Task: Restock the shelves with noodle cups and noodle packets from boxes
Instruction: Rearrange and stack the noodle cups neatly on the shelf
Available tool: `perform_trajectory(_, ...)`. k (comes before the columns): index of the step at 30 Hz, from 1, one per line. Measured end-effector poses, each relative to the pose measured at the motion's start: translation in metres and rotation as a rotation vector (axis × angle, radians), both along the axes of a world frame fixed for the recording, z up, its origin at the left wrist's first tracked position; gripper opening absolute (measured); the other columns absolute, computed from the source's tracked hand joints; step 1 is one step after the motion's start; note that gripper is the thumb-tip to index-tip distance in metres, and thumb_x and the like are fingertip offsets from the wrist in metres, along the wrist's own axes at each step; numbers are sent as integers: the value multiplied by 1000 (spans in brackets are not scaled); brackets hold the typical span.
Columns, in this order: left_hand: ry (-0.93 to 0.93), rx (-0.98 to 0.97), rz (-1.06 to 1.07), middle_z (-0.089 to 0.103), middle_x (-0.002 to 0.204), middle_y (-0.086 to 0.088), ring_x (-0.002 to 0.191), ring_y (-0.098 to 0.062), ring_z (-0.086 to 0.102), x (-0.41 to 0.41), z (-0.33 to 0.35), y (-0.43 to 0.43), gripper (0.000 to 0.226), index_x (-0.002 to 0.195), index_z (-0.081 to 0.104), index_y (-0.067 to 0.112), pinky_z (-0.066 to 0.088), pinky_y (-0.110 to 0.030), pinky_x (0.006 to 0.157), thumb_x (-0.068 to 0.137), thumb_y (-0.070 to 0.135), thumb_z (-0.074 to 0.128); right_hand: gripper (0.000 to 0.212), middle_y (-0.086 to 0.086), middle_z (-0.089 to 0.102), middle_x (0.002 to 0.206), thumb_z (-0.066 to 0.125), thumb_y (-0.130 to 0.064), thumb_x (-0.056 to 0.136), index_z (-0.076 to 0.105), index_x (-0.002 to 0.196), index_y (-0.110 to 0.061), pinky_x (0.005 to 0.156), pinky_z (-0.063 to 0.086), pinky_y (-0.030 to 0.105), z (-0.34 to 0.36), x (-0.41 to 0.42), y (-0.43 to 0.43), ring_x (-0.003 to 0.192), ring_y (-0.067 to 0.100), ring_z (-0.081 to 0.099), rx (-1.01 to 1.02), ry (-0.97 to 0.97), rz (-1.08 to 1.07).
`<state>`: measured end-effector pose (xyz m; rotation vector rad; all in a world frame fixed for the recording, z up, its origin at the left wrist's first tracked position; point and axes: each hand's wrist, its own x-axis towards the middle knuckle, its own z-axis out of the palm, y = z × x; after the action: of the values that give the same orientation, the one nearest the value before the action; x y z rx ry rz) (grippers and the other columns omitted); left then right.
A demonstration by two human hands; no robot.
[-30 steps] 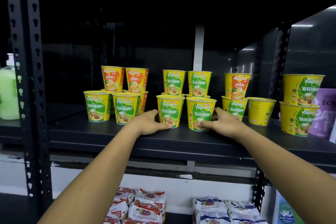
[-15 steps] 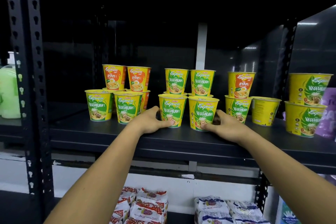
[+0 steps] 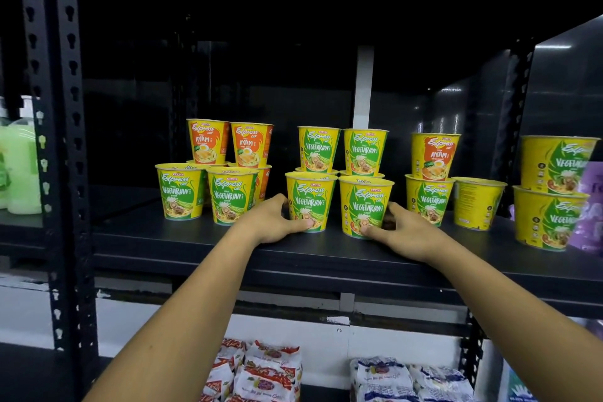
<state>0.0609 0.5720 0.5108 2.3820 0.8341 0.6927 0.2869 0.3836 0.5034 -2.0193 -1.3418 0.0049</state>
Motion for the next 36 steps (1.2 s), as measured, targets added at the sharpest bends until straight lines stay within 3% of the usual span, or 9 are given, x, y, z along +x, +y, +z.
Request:
perform_trajectory(6,22,100,44,62,130,3,117,-17,59,-2,-2,-6,71,134,56,22,48,-33,87,82,67,73,65,-6,63,137,70,-59,88,49,141,-29,104,46,37,0,-1,0,124,16,58,-4,-16,-5)
perform_trajectory(12,-57,258,196,64,92,5,86,-15,60,-4,-8,-6,58,98,57,24,51,-36,69,74,73,76,65,-1,65,131,68,-65,85,54,136,-27,97,50,38,-2,-4,-2,116,21,59,-45,-130,-90)
perform_trajectory(17,-128,299,131,67,75,2,73,-17,63,-6,-9,-15,46,84,62,22,55,-42,68,77,64,78,61,-2,68,126,65,-71,84,63,127,-29,91,51,38,-1,-12,-8,114,22,61,-25,-212,-151)
perform_trajectory(21,-124,339,5,68,74,1,72,-17,64,-9,-9,-23,34,80,65,23,57,-40,69,82,54,79,54,-4,71,107,59,-77,83,69,107,-29,78,52,35,0,-20,-13,98,21,63,-52,-296,-231)
perform_trajectory(26,-77,412,-145,68,75,9,73,-8,62,-12,-9,-30,26,73,68,25,59,-38,69,86,46,76,55,-9,64,80,54,-82,82,65,80,-28,62,45,31,2,-30,-17,79,15,58,-104,-395,-326)
perform_trajectory(30,31,521,-206,66,79,12,76,-6,60,-13,-5,-34,27,76,68,27,56,-38,70,89,51,67,56,-11,63,75,53,-84,81,64,79,-29,60,49,29,1,-38,-20,76,13,61,-79,-465,-380)
perform_trajectory(36,66,616,-298,70,101,17,93,-3,60,-1,-5,-55,39,105,76,29,55,-36,83,95,59,53,51,-11,68,81,52,-78,85,71,84,-31,68,55,31,-2,-33,-32,79,10,62,-36,-426,-267)
